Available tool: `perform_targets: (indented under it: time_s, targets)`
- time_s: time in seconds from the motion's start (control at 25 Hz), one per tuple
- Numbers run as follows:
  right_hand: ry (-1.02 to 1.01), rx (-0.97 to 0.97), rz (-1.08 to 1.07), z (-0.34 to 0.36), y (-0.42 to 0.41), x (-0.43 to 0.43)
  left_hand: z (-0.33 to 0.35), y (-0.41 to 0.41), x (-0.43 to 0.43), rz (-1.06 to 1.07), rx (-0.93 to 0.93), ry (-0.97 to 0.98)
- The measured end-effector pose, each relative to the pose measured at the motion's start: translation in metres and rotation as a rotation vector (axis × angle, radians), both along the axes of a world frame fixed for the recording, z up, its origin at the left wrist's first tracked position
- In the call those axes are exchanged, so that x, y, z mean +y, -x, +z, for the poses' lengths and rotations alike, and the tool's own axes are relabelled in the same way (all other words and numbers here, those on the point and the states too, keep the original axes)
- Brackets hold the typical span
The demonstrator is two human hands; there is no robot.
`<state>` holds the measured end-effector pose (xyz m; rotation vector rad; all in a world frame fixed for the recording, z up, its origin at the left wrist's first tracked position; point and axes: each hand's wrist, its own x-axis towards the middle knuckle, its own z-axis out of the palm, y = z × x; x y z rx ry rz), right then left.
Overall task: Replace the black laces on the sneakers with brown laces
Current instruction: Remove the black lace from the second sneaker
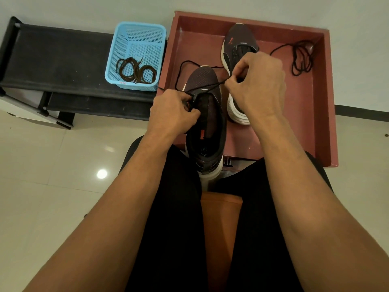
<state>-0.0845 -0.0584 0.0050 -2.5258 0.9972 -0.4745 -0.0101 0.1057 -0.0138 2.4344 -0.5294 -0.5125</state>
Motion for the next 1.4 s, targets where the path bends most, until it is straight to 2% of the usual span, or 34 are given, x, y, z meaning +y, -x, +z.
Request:
perform_targets:
  time_s: [0.08,0.24,0.68,0.84,0.96,1.08,1.2,1.4]
  targets:
    - [0.035,0.011,0.115,-0.001,-0.001,0.01,0.0,0.0,0.0,-0.012,0.002,-0.004]
    - [0.044,0.205,0.314,-0.015,-0.011,0.029,-0.001,-0.001,-0.001,-0.015,-0.01,-0.011]
    - [0.029,0.202,0.24,-0.019,-0.015,0.034,-0.002,-0.001,0.0,-0.025,-0.019,0.009]
    - [0.021,0.089,0.103,-0.001,-0.003,0.014,-0.001,-0.001,0.0,-0.025,-0.023,0.001]
    - [-0.006,0.081,0.026,0.003,0.006,0.0,0.0,-0.001,0.0,-0.013,-0.014,0.002]
    - [-0.008,0.075,0.145,0.0,0.004,0.01,-0.001,0.0,0.0,-0.019,-0.017,0.004]
    - [0.027,0.153,0.269,-0.01,-0.006,0.027,-0.002,-0.001,0.0,-0.026,-0.017,0.001]
    - [0.036,0.22,0.259,-0.025,-0.012,0.032,-0.003,-0.001,0.0,-0.032,-0.027,0.006]
